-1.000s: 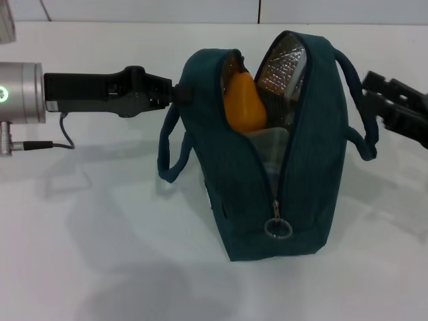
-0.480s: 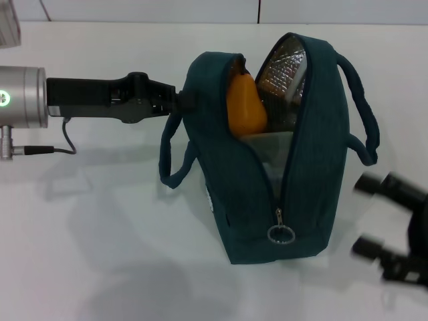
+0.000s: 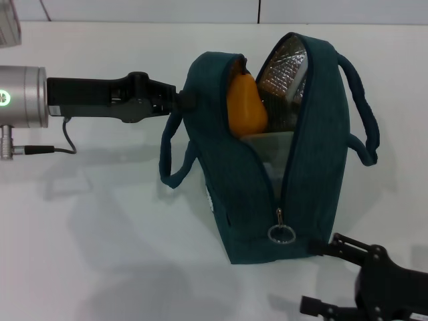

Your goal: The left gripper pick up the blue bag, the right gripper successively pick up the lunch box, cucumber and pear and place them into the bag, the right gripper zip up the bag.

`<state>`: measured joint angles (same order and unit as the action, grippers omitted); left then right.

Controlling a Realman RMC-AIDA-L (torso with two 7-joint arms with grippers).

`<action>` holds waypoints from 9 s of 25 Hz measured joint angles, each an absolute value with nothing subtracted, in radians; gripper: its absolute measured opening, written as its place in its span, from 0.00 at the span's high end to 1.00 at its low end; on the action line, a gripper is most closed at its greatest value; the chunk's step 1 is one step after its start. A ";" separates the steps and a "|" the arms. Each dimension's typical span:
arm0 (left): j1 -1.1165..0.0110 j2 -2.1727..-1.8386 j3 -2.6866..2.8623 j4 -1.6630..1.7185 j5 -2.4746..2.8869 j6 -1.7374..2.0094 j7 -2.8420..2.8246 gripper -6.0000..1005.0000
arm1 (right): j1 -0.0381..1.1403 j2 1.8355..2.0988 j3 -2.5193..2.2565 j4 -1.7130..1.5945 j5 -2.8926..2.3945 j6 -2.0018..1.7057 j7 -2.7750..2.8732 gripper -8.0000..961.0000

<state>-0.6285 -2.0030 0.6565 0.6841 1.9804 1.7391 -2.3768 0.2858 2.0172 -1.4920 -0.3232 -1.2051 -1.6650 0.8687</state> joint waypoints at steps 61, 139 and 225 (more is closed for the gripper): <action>-0.620 -1.990 0.649 0.684 1.971 1.743 -2.358 0.94 | 0.327 2.022 -1.883 -0.428 -0.809 -1.395 0.884 0.19; -0.563 -2.002 0.646 0.685 1.895 1.746 -2.136 0.93 | 0.331 2.020 -1.769 -0.400 -0.720 -1.573 0.850 0.98; -0.371 -2.081 0.657 0.444 1.637 1.726 -1.213 0.84 | 0.679 2.028 -1.879 -0.440 -0.436 -1.386 0.765 0.96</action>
